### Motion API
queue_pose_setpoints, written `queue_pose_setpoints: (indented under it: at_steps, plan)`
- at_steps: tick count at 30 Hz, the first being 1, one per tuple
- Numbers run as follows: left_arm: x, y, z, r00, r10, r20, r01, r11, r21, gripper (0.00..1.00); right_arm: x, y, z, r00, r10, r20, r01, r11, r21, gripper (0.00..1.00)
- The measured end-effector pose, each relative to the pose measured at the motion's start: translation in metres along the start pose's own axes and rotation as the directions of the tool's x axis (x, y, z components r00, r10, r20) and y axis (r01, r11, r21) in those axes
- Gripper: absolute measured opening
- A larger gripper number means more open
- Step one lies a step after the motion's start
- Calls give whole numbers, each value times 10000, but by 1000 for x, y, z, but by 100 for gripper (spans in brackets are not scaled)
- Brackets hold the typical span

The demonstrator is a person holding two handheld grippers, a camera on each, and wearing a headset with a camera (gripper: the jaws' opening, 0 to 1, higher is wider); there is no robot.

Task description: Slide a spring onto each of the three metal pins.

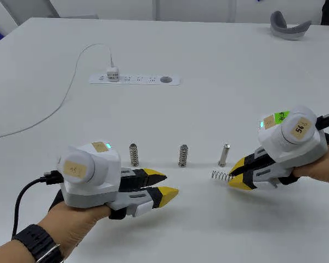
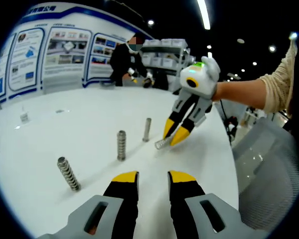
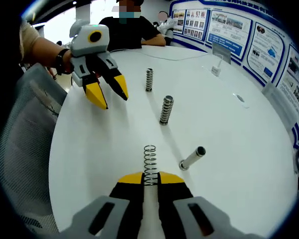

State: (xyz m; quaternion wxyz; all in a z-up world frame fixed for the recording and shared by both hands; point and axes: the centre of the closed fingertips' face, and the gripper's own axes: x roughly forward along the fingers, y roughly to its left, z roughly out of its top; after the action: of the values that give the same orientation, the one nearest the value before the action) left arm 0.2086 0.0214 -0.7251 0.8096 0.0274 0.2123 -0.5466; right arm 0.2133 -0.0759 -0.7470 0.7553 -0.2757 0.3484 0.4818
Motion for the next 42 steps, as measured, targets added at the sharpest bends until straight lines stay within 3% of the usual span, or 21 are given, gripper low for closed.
queue_pose_setpoints:
  at_steps: [6,16,25,42]
  plan:
    - [7,-5,3,9997,-230,-61,231,9996,163,25,-4,12,18,9997,184,164,-172,9973,-713,11]
    - [12,-19,10,9973,-736,-82,740,9953,622,25,-6,35,45,9966,766,298,-694,9785,-1942,11]
    - [14,-30,17,9935,-1135,74,1126,9905,789,20,-3,48,52,9936,1111,207,-1022,9613,-2557,11]
    - [14,-39,12,9863,-1626,-274,1645,9818,948,11,-6,54,57,9936,1124,82,-1032,9365,-3353,11]
